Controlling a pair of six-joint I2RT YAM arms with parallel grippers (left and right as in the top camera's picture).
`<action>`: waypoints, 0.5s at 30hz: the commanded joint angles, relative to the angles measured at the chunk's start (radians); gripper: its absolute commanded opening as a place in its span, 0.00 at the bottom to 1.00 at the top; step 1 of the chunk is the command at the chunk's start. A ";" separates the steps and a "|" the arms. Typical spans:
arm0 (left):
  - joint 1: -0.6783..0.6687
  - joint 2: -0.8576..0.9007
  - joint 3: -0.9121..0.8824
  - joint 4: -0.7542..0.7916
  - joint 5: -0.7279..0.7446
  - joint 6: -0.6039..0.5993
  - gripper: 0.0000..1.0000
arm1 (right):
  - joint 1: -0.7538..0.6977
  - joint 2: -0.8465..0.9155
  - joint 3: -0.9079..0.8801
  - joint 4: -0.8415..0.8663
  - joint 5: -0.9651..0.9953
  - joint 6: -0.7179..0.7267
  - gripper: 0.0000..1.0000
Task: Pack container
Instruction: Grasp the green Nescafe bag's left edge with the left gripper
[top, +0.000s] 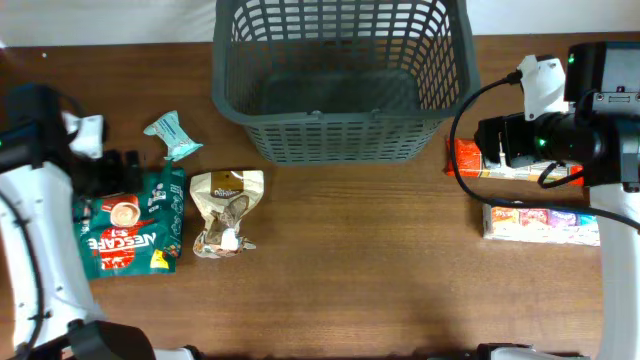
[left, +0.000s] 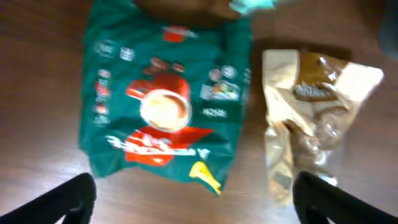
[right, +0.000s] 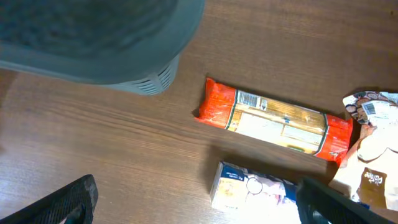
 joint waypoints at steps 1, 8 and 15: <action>0.125 0.007 0.003 0.051 0.062 0.105 0.94 | -0.003 0.002 0.019 -0.009 0.013 0.000 0.99; 0.241 0.096 0.003 0.141 0.212 0.209 0.92 | -0.003 0.002 0.019 -0.045 0.013 0.000 0.99; 0.271 0.260 0.003 0.151 0.229 0.288 0.82 | -0.003 0.002 0.019 -0.051 0.013 0.000 0.99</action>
